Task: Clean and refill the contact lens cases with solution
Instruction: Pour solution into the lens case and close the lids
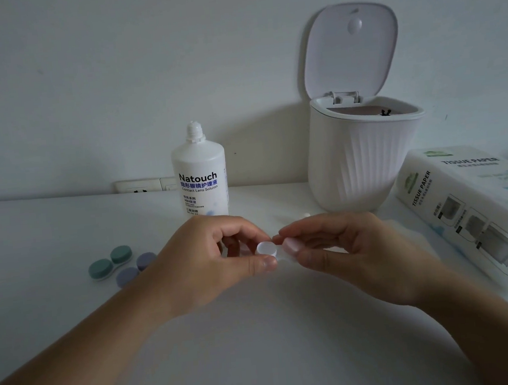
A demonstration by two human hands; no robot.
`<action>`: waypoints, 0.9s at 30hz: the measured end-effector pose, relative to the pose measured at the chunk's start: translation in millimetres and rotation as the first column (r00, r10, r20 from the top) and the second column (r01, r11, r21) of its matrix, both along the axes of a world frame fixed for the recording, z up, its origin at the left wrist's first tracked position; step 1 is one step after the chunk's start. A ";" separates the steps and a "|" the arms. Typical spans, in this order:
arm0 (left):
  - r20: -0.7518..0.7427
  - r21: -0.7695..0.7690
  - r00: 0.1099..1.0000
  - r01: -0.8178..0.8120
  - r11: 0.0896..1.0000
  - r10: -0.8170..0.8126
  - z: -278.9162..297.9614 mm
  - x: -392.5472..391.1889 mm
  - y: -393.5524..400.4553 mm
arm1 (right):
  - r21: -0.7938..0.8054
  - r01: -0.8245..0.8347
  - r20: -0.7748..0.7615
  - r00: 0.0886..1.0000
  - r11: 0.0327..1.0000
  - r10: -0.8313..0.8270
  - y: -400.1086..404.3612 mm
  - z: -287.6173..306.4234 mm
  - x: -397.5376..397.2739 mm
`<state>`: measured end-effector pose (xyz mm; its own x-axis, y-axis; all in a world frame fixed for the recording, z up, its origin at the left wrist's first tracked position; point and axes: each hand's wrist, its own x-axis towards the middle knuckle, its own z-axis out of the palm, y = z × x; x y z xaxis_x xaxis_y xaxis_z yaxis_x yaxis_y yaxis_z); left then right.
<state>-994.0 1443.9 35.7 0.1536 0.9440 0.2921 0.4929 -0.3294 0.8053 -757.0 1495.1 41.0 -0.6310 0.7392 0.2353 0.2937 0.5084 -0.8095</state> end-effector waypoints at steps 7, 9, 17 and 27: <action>-0.038 -0.011 0.999 0.007 1.000 -0.007 1.6 2.3 -1.9 | 0.146 -0.029 0.092 0.996 0.989 0.016 -5.4 6.3 1.5; -0.057 -0.022 0.998 0.016 1.000 -0.017 1.3 3.8 -2.1 | 0.184 -0.030 0.115 0.993 0.982 0.009 -6.2 6.9 2.4; -0.058 -0.012 0.998 0.032 0.999 -0.032 -2.2 5.6 -1.0 | 0.206 0.053 0.109 0.991 0.977 -0.077 -4.3 0.8 -3.8; -0.017 0.016 1.000 -0.004 1.000 0.004 -1.2 3.1 0.8 | 0.159 0.054 0.035 0.998 0.986 -0.060 -6.1 4.2 -0.2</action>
<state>-990.9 1444.7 34.5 0.1549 0.9397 0.3051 0.5075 -0.3406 0.7915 -757.2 1489.0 45.2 -0.6001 0.7298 0.3276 0.3561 0.6104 -0.7075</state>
